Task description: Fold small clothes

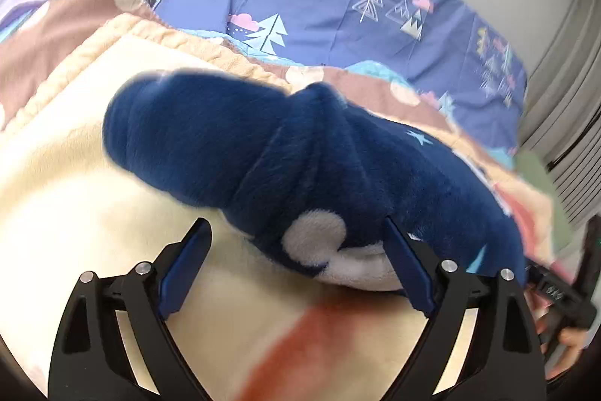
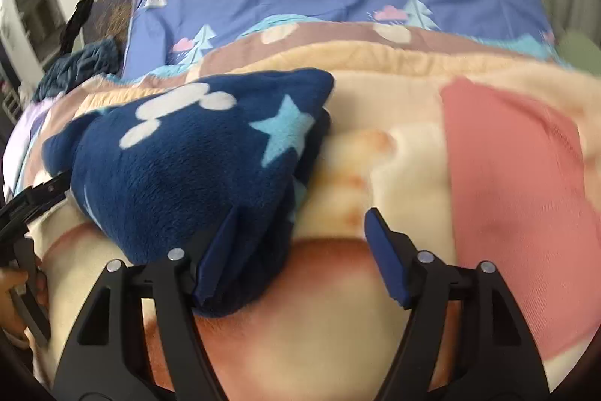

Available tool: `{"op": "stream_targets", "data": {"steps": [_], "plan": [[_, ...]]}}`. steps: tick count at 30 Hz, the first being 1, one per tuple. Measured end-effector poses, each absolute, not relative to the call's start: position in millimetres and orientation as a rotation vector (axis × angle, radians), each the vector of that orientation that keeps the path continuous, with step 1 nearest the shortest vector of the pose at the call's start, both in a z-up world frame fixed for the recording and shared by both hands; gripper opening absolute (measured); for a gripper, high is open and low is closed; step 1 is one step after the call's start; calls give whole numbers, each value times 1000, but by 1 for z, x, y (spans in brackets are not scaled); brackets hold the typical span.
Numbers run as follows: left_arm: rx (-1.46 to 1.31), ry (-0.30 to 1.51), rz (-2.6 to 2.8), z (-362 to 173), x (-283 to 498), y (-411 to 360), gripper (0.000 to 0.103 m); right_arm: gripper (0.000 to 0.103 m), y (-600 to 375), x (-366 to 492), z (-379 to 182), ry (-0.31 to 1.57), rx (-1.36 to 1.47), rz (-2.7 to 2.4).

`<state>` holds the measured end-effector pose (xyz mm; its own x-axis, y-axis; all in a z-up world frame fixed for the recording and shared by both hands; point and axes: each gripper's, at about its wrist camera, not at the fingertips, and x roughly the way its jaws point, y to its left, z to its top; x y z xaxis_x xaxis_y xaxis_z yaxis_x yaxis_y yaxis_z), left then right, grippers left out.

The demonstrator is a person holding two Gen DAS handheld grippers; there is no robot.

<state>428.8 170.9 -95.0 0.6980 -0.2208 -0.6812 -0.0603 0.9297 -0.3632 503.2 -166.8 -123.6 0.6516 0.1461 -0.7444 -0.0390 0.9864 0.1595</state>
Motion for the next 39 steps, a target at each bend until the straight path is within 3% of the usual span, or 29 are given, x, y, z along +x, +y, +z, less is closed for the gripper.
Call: {"op": "stream_targets", "data": {"steps": [5, 8, 12, 18, 25, 31, 34, 39], "plan": [[-178, 731, -92, -70, 402, 141, 91, 72, -167, 447, -83, 718, 64, 120], [-115, 604, -176, -48, 354, 119, 102, 87, -175, 376, -70, 618, 63, 181], [-105, 463, -171, -22, 277, 91, 102, 101, -188, 289, -60, 519, 11, 166], [-70, 447, -82, 12, 197, 42, 102, 101, -197, 185, -33, 390, -50, 41], [-36, 365, -138, 42, 99, 10, 102, 101, -203, 109, -15, 388, 4, 5], [-39, 394, -230, 46, 42, -2, 102, 101, -206, 63, -10, 385, 67, -3], [-43, 310, -139, 44, 12, 1, 102, 101, -206, 52, -10, 384, 72, -24], [104, 356, -32, 38, -1, -15, 102, 101, -207, 43, -12, 396, 93, -30]]}}
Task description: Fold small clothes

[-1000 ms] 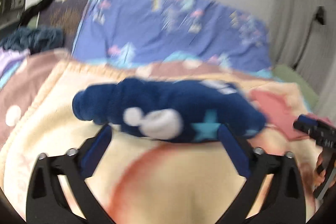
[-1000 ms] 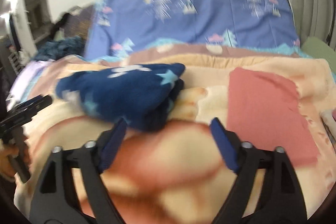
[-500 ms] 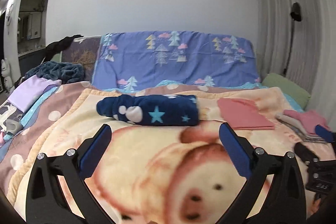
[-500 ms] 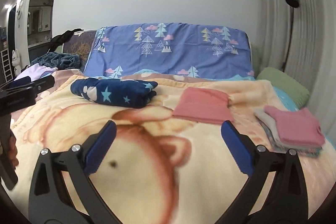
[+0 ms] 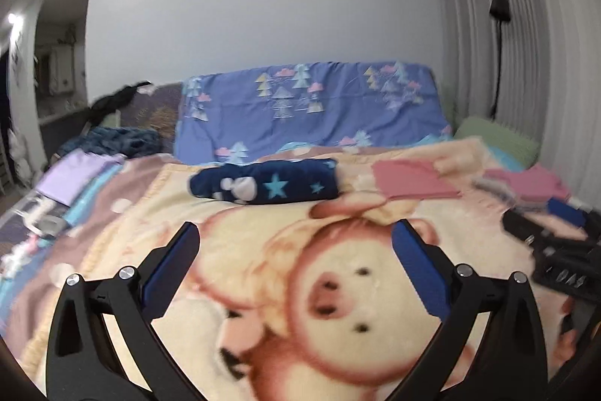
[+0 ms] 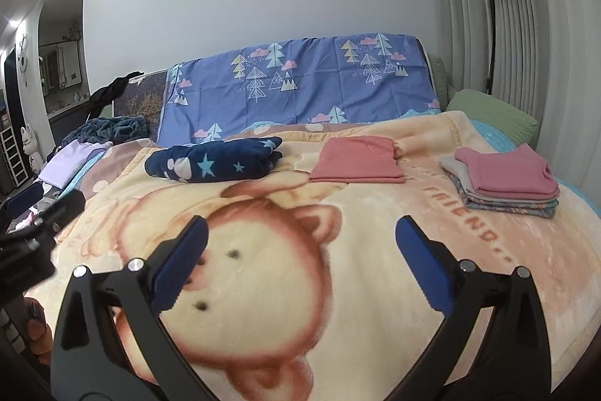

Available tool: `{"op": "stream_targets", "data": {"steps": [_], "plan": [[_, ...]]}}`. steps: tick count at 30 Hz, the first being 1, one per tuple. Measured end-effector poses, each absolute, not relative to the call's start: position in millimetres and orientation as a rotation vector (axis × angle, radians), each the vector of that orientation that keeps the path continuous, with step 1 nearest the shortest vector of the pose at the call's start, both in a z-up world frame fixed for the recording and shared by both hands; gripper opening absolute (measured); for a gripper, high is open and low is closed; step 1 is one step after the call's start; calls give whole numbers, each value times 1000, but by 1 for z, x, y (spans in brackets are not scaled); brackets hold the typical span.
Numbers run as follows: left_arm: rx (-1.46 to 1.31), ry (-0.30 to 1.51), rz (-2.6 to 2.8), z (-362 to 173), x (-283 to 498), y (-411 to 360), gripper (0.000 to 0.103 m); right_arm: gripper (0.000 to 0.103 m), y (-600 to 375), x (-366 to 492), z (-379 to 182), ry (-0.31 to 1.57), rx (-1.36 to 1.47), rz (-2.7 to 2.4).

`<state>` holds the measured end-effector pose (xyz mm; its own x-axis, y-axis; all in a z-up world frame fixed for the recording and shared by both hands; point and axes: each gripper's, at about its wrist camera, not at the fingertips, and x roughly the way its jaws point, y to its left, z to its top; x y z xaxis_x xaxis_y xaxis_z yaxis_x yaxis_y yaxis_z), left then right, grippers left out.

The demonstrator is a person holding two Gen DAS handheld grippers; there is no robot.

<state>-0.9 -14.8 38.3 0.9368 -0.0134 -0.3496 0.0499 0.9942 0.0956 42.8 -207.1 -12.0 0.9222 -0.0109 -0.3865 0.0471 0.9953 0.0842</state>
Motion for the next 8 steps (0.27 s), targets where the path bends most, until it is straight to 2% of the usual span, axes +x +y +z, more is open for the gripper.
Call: {"op": "stream_targets", "data": {"steps": [4, 8], "plan": [[160, 449, -20, 35, 1, -23, 102, 101, -206, 38, -12, 396, 99, -30], [151, 457, -20, 33, 0, -23, 102, 101, -205, 38, -14, 414, 101, -31]]}}
